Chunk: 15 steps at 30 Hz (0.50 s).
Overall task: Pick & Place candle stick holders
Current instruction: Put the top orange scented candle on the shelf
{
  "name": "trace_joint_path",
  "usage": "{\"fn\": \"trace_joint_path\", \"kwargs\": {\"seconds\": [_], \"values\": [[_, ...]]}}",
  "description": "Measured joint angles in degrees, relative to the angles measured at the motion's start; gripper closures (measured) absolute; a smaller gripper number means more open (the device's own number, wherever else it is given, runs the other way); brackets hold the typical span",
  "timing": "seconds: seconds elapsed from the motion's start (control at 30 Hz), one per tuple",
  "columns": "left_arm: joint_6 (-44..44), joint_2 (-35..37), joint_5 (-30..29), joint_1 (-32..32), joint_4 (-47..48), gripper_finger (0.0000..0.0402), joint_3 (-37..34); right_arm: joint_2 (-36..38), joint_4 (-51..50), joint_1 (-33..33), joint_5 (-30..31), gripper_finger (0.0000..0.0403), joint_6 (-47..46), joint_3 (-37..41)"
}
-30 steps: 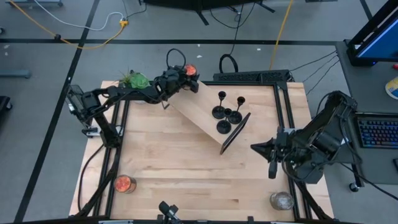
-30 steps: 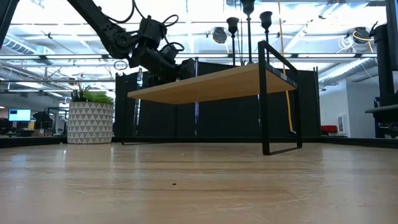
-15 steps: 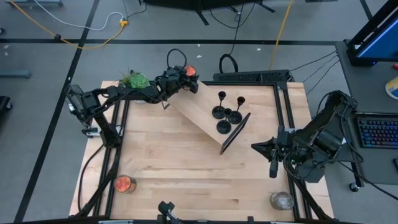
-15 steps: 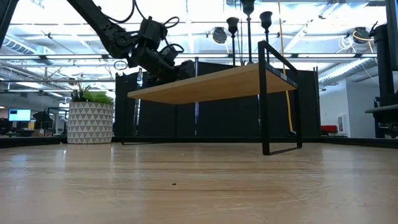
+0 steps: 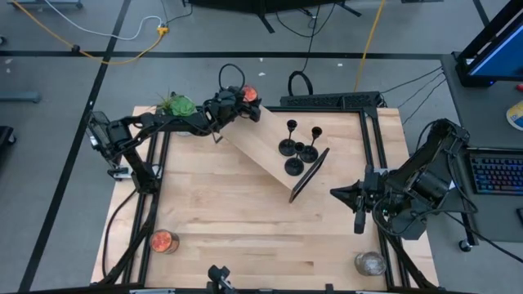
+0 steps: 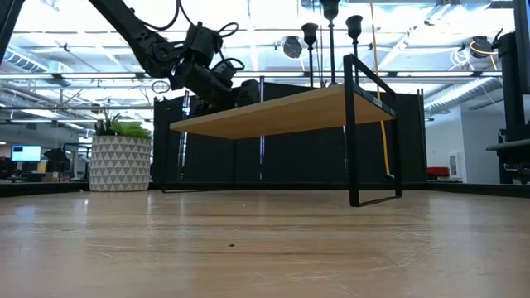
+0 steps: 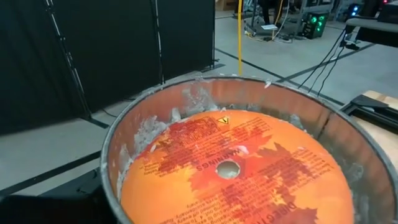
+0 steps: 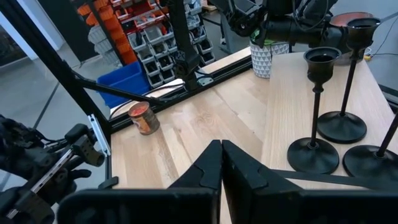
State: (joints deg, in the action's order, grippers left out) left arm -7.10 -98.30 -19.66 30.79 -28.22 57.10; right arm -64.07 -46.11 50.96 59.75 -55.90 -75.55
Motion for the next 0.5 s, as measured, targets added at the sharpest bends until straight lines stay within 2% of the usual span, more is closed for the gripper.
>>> {"fn": "trace_joint_path", "kwargs": {"seconds": [0.13, 0.5], "values": [[-0.5, 0.0, 0.0, -0.3, 0.0, 0.0005, 0.0, 0.0, 0.0, 0.0, 0.0, 0.0402, 0.0, 0.0], [1.0, 2.5, -0.6, -1.0, 0.2, 0.001, 0.0, 0.0, 0.4, 0.0, -1.0, 0.0401, 0.0, 0.0]]}}
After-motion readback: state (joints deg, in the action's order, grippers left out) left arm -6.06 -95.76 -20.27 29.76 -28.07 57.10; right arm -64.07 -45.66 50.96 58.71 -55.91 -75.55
